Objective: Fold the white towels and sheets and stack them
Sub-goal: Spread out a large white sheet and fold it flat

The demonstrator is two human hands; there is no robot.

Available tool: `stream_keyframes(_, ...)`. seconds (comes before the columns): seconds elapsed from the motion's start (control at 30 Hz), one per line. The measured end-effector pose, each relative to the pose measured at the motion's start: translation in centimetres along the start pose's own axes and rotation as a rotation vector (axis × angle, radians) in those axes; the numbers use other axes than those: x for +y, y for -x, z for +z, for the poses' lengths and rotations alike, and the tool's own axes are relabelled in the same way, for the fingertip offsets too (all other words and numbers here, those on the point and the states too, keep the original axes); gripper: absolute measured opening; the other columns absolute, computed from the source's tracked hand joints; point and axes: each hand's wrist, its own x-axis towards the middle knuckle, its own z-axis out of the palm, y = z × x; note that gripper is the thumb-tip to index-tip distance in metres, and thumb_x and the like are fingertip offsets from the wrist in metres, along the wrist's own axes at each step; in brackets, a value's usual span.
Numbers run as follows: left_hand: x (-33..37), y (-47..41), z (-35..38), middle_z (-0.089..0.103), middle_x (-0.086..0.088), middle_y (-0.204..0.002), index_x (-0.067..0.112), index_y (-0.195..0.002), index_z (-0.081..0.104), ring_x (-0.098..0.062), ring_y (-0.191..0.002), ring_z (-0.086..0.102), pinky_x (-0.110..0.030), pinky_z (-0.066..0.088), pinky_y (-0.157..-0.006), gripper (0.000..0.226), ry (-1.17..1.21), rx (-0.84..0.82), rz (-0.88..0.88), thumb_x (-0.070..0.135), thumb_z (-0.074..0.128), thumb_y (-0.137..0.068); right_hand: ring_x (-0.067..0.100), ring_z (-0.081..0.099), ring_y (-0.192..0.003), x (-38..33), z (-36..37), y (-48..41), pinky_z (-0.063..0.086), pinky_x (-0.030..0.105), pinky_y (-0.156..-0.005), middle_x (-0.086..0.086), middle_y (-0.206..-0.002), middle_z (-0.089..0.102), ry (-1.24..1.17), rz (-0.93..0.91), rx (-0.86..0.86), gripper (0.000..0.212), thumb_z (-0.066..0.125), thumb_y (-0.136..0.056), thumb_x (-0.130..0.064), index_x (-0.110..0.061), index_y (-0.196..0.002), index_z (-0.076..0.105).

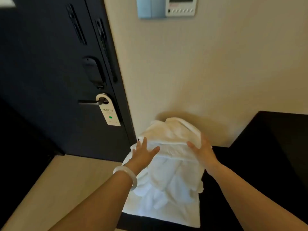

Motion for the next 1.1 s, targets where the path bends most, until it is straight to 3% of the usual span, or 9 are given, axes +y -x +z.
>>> stream_keyframes(0.17,-5.4,-4.0,1.2,-0.008,-0.001,-0.164,0.040,-0.154,-0.008,-0.029,-0.151,-0.005,-0.058,0.013,-0.119,0.122,0.364,-0.043,-0.189,0.080,0.064,-0.065,0.034,0.048,-0.130,5.9,1.7,-3.3,0.044,0.056,-0.104,0.006,-0.149,0.041,-0.392,0.363,0.139,0.108,0.077,-0.070,-0.062,-0.032,-0.155,0.017)
stream_keyframes(0.3,-6.9,-5.6,2.7,-0.018,0.000,-0.163,0.044,-0.148,-0.023,-0.027,-0.151,-0.013,-0.062,0.007,-0.118,0.157,0.541,-0.089,-0.394,0.091,0.069,-0.030,0.033,0.058,-0.115,9.4,3.0,-4.4,0.049,0.058,-0.098,0.004,-0.135,0.057,-0.540,0.572,0.046,0.116,0.081,-0.053,-0.067,-0.034,-0.151,0.029)
stream_keyframes(0.43,-8.8,-7.0,4.5,-0.003,-0.003,-0.165,0.052,-0.148,-0.018,-0.040,-0.149,0.009,-0.081,0.018,-0.102,0.142,0.656,-0.172,-0.502,0.083,0.075,-0.045,0.034,0.064,-0.110,11.9,3.7,-5.1,0.049,0.057,-0.098,0.008,-0.121,0.068,-0.563,0.632,-0.154,0.104,0.083,-0.050,-0.072,-0.025,-0.137,0.051)
stream_keyframes(0.67,-11.5,-7.2,5.7,0.035,0.006,-0.155,0.049,-0.152,0.002,-0.023,-0.133,0.039,-0.073,0.027,-0.103,0.114,0.907,-0.154,-0.478,0.074,0.067,-0.062,0.024,0.073,-0.096,13.7,4.6,-5.9,0.056,0.044,-0.084,0.004,-0.107,0.075,-0.551,0.604,-0.338,0.098,0.087,-0.041,-0.073,-0.023,-0.122,0.061)
stream_keyframes(0.8,-11.7,-6.6,7.2,0.022,0.005,-0.162,0.065,-0.143,-0.005,-0.034,-0.142,0.032,-0.077,0.025,-0.102,0.116,0.898,-0.006,-0.492,0.087,0.060,-0.049,0.023,0.074,-0.093,14.6,4.5,-6.4,0.057,0.041,-0.075,0.004,-0.105,0.076,-0.580,0.613,-0.345,0.097,0.091,-0.038,-0.069,-0.024,-0.119,0.061)
stream_keyframes(0.87,-11.8,-6.7,7.4,0.039,0.003,-0.153,0.056,-0.149,0.006,-0.032,-0.132,0.046,-0.065,0.038,-0.102,0.119,0.940,-0.021,-0.508,0.087,0.062,-0.049,0.025,0.073,-0.096,14.9,4.6,-6.8,0.057,0.043,-0.081,0.006,-0.108,0.075,-0.597,0.601,-0.347,0.098,0.093,-0.039,-0.065,-0.023,-0.121,0.061)
stream_keyframes(0.9,-11.9,-6.7,7.4,0.057,0.003,-0.132,0.044,-0.152,0.023,-0.026,-0.109,0.059,-0.050,0.048,-0.091,0.116,1.016,-0.050,-0.509,0.084,0.067,-0.051,0.025,0.072,-0.099,15.1,4.7,-7.0,0.056,0.044,-0.085,0.006,-0.110,0.075,-0.606,0.590,-0.347,0.098,0.094,-0.040,-0.063,-0.023,-0.123,0.061)
stream_keyframes(0.97,-11.8,-6.7,7.3,0.058,0.002,-0.085,0.020,-0.137,0.054,-0.015,-0.067,0.047,-0.029,0.043,-0.062,0.104,1.137,-0.105,-0.481,0.074,0.081,-0.052,0.025,0.072,-0.101,15.3,5.0,-7.0,0.054,0.045,-0.089,0.006,-0.112,0.074,-0.621,0.562,-0.346,0.098,0.095,-0.041,-0.060,-0.023,-0.125,0.061)
stream_keyframes(1.1,-12.7,-7.4,8.2,0.059,-0.008,-0.092,0.009,-0.122,0.063,-0.027,-0.080,0.043,-0.030,0.038,-0.062,0.089,1.218,-0.068,-0.370,0.055,0.092,-0.052,0.025,0.072,-0.099,15.6,5.3,-6.3,0.055,0.043,-0.086,0.006,-0.110,0.074,-0.651,0.510,-0.297,0.094,0.099,-0.039,-0.051,-0.022,-0.121,0.062)
